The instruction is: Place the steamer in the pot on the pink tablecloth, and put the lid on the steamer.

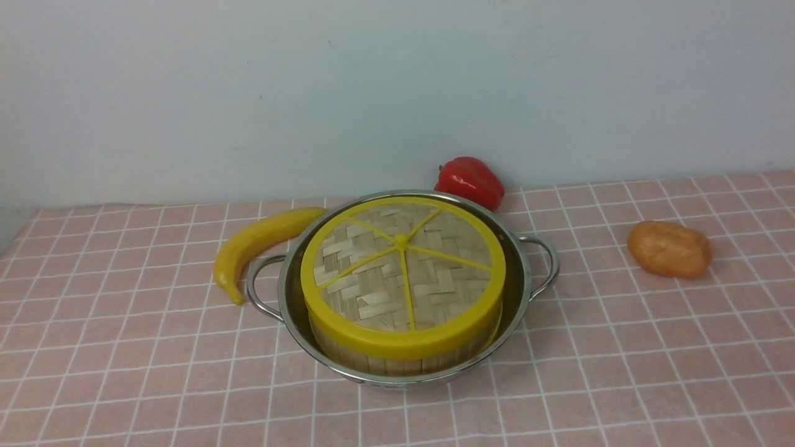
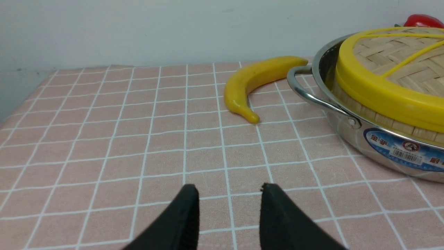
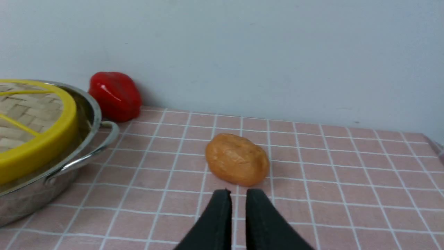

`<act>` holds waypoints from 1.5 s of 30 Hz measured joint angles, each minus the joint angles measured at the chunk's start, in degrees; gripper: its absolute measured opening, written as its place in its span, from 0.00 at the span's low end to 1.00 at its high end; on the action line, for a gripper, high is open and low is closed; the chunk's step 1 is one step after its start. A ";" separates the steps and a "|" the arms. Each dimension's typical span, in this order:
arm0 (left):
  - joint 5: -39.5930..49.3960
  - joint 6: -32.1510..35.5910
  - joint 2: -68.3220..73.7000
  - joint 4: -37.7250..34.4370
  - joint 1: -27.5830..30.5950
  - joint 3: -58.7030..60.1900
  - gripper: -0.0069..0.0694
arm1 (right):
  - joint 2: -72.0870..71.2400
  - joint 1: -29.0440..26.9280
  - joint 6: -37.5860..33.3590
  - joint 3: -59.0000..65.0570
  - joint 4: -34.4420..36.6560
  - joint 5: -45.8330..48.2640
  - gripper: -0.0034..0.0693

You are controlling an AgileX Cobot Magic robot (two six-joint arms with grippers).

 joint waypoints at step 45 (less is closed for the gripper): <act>-0.04 0.00 0.00 0.00 0.00 0.04 0.41 | -14.06 -2.06 0.34 7.86 1.33 6.52 0.35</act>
